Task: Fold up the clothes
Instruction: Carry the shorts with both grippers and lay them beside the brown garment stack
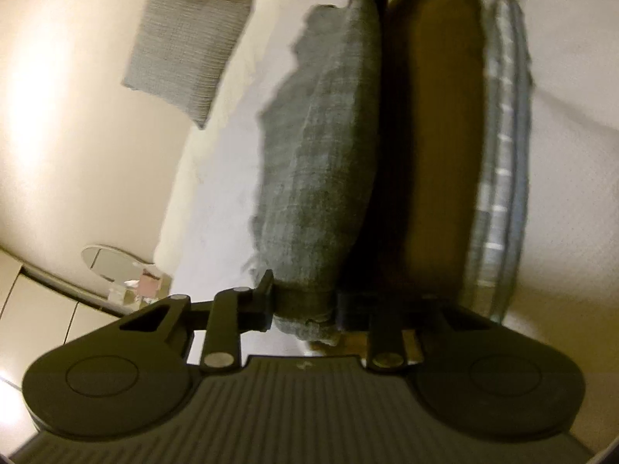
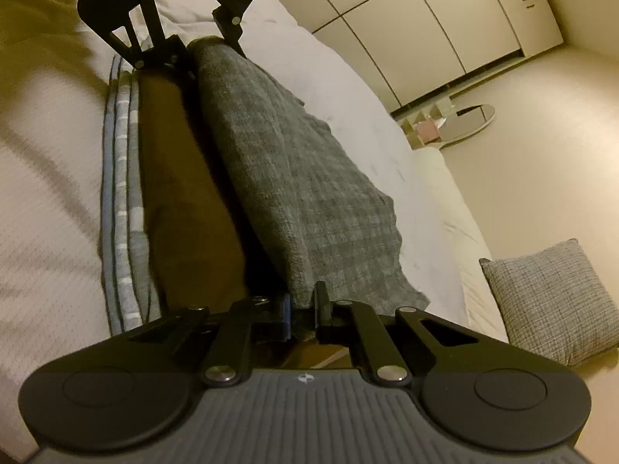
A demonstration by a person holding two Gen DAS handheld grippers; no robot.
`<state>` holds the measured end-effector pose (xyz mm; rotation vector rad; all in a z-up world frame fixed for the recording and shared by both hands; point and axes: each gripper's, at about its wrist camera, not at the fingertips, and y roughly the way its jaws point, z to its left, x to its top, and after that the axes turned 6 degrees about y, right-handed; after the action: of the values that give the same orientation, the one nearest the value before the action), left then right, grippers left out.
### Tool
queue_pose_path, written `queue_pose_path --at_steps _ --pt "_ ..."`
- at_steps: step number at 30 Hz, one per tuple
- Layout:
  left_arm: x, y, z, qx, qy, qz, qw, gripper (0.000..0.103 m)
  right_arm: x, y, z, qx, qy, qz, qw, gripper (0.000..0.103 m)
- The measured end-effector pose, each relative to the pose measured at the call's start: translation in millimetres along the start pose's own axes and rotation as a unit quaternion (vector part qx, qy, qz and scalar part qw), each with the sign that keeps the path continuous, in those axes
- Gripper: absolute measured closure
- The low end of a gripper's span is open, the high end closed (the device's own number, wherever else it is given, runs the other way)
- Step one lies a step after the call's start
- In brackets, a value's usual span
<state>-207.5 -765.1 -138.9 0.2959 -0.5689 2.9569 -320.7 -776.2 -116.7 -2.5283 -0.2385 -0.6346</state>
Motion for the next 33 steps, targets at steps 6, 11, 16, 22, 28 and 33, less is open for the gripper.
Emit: queue_pose_path --at_steps 6,11,16,22,28,33 --pt "-8.6 2.0 -25.5 -0.039 0.031 -0.002 0.9988 0.078 1.4 -15.5 6.0 0.004 -0.007 -0.014 1.0 0.097" --pt "-4.5 9.2 -25.0 -0.036 0.017 -0.002 0.9992 0.074 -6.1 -3.5 15.6 0.015 -0.006 0.001 1.0 0.095" --pt "-0.3 14.3 -25.4 -0.038 0.019 0.008 0.9991 0.074 -1.8 2.5 7.7 0.026 0.006 0.011 1.0 0.095" --pt "-1.5 4.3 -28.3 -0.04 0.017 0.016 0.9989 0.073 2.7 -0.5 10.2 0.038 0.01 0.026 0.999 0.092" --pt "-3.1 0.0 -28.8 -0.041 0.019 0.022 0.9987 0.072 8.2 3.3 5.0 0.046 0.014 0.032 0.998 0.092" --pt "-4.6 -2.1 -29.9 -0.04 0.017 0.024 0.9988 0.072 9.6 5.7 3.1 0.05 0.025 0.033 0.998 0.089"
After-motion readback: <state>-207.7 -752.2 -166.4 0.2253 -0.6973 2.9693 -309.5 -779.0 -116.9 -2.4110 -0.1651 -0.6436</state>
